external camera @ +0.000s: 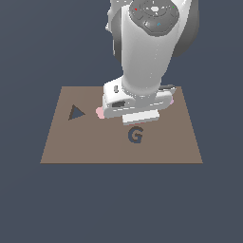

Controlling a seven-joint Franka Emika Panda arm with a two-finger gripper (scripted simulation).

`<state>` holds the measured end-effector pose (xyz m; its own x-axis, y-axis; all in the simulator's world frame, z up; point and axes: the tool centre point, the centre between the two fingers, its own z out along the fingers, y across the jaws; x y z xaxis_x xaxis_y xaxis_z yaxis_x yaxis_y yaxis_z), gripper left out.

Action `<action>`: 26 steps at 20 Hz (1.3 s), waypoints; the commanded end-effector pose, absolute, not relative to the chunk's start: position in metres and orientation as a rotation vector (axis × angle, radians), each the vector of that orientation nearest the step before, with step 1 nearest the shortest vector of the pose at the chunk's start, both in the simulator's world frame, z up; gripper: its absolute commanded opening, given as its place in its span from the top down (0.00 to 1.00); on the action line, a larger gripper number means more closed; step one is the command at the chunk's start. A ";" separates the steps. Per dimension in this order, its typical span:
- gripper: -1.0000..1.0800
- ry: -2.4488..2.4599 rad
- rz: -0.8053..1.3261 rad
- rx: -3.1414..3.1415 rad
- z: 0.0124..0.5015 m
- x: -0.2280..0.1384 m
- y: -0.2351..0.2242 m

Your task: Insert a designated object into the corresponding slot on a board.

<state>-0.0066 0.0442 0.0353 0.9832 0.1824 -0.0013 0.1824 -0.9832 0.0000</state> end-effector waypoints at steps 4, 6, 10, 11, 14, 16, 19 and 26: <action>1.00 0.380 -0.001 3.118 0.037 -0.021 -0.013; 1.00 0.414 -0.001 3.114 0.037 -0.026 -0.033; 1.00 0.479 -0.001 3.104 0.038 -0.032 -0.074; 1.00 0.494 -0.001 3.102 0.038 -0.033 -0.083; 1.00 0.534 -0.001 3.095 0.039 -0.036 -0.109; 1.00 0.556 -0.001 3.091 0.039 -0.037 -0.123; 1.00 0.585 -0.001 3.086 0.040 -0.037 -0.141; 1.00 0.625 -0.001 3.078 0.040 -0.037 -0.167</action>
